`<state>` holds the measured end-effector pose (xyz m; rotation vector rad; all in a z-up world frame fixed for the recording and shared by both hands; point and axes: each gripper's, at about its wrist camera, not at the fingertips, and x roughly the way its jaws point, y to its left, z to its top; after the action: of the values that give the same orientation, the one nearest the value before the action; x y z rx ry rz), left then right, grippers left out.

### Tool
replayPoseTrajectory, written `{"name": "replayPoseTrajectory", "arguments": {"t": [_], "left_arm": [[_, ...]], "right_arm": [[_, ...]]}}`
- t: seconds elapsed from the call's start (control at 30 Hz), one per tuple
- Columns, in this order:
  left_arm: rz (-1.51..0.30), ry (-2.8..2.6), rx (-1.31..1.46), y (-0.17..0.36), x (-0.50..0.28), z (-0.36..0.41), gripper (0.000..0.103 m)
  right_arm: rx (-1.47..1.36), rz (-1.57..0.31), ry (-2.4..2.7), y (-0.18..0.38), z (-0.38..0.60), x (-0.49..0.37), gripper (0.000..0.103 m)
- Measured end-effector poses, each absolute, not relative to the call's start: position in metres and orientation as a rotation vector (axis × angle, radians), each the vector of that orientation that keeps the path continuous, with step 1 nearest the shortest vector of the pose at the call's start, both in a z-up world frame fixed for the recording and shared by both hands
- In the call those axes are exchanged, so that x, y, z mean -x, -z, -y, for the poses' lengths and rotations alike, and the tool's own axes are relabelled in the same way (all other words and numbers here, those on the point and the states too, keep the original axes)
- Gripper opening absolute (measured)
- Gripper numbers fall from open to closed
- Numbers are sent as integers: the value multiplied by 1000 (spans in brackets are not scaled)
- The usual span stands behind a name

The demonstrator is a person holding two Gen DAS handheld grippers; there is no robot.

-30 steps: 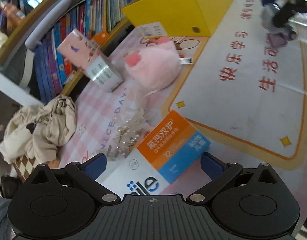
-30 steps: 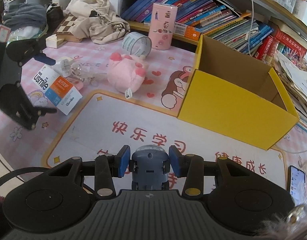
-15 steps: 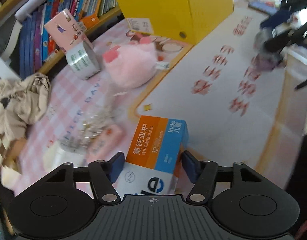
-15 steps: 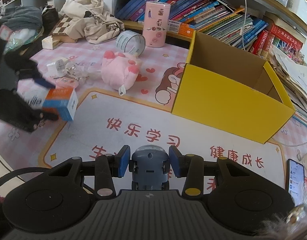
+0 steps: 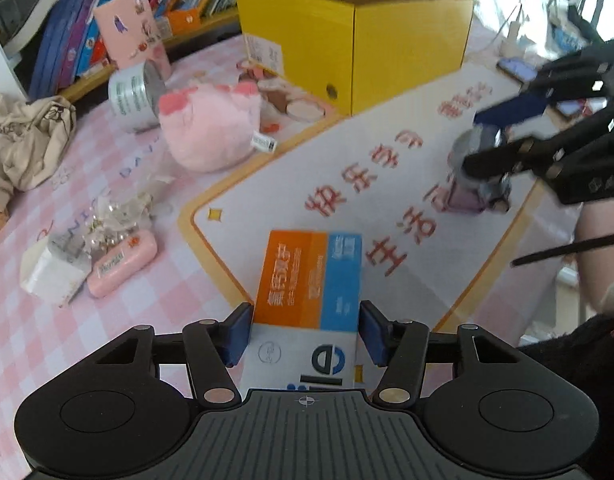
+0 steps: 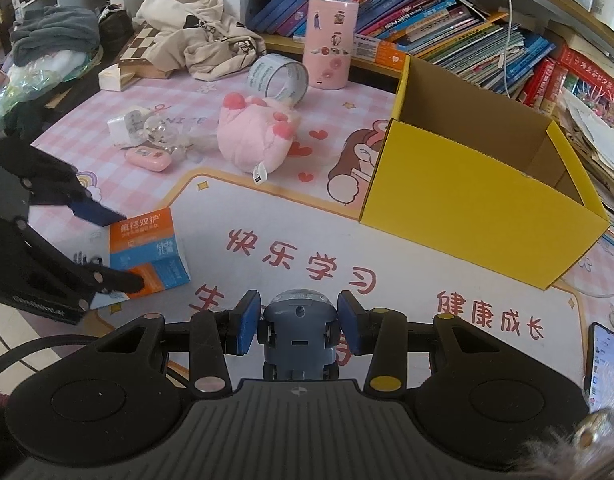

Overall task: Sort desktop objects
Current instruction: 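Lift the toothpaste box with the left gripper and carry it toward the yellow box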

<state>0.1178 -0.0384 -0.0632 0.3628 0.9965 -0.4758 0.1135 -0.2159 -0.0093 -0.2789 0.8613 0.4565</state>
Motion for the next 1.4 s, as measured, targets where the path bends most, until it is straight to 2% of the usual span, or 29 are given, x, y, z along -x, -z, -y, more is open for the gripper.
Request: {"name": "replayPoseTrajectory", "arguments": {"t": [0.33, 0.5, 0.97, 1.4], "left_arm": [[-1007, 458, -297, 74, -124, 34, 60], [-1011, 428, -218, 70, -122, 30, 52], [-787, 412, -51, 6, -84, 33, 52], [-741, 428, -48, 1, -57, 21, 52]], "right_arm": [[261, -873, -455, 12, 229, -116, 40], [256, -859, -461, 9, 232, -115, 40], [178, -828, -432, -14, 242, -105, 40], [227, -790, -438, -24, 211, -83, 40]]}}
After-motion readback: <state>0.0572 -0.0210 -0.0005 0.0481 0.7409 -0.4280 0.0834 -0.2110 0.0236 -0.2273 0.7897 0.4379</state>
